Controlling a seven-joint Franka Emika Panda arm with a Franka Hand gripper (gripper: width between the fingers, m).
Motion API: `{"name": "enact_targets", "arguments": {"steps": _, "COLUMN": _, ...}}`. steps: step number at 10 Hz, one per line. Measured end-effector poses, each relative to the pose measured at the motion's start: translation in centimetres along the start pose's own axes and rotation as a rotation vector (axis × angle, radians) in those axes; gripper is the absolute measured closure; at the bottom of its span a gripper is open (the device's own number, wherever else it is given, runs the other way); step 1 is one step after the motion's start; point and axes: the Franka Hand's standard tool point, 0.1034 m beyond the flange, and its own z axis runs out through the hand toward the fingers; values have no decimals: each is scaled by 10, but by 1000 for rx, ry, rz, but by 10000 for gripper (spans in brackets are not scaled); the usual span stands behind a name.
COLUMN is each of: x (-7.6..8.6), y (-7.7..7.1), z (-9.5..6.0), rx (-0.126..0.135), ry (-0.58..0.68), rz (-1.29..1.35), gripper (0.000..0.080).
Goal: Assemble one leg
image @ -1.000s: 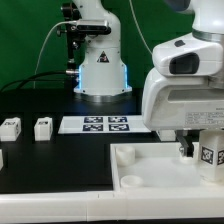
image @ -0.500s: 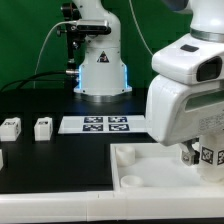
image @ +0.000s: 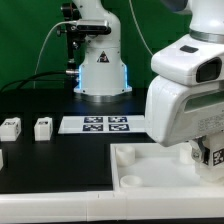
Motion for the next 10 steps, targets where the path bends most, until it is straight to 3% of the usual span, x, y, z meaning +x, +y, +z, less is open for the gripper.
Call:
{"name": "enact_targets", "arguments": {"steps": 4, "x": 0, "y": 0, "z": 0, "rx": 2, "ry": 0, "rz": 138, "gripper": 509}}
{"name": "enact_targets", "arguments": {"steps": 10, "x": -1, "y": -5, "z": 2, "rx": 6, "ry": -2, "rz": 962, "gripper": 508}}
